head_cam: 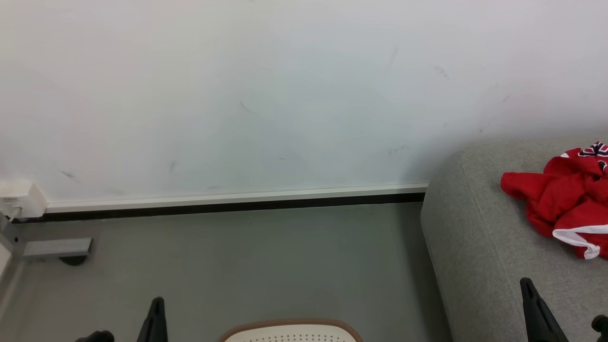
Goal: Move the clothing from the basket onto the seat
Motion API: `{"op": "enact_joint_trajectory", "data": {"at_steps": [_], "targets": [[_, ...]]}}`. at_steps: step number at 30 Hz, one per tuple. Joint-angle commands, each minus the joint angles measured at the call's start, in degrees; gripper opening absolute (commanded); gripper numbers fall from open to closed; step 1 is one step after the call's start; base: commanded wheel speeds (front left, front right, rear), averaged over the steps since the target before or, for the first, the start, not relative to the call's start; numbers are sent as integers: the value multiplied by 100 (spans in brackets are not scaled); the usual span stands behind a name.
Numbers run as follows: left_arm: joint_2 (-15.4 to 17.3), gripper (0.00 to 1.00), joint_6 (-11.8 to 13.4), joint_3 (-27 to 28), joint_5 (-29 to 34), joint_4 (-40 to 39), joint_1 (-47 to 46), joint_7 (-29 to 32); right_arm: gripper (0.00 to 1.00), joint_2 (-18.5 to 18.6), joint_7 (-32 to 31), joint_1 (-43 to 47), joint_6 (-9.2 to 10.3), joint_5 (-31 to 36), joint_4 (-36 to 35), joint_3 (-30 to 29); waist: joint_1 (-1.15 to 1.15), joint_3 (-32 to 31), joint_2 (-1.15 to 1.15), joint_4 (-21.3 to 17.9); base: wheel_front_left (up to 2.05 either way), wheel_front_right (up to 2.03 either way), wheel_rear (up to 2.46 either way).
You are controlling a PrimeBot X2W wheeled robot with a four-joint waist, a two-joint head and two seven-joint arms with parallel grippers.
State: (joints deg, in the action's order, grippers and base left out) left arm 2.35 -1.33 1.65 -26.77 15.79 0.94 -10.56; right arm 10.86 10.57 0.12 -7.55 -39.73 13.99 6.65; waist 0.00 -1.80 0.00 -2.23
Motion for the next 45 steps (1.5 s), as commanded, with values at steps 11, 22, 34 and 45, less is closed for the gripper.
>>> {"op": "enact_joint_trajectory", "data": {"at_steps": [11,22,34,45], "targets": [[29,0,-121,100,-1155,-132,-254,284,0,-87,-278,-248,3,-946,-62,-260,0,20,0,24,0,0,0],[36,0,-207,164,-2053,-142,-338,517,0,-197,-507,-327,4,-1665,-55,-429,0,40,0,46,0,0,0],[44,0,-288,231,-2900,-152,-415,751,0,-300,-731,-393,5,-2358,-47,-594,0,62,0,70,0,0,0],[49,0,-354,283,-3601,-159,-483,936,0,-397,-917,-438,6,-2918,-40,-730,0,82,0,93,0,0,0]]}}
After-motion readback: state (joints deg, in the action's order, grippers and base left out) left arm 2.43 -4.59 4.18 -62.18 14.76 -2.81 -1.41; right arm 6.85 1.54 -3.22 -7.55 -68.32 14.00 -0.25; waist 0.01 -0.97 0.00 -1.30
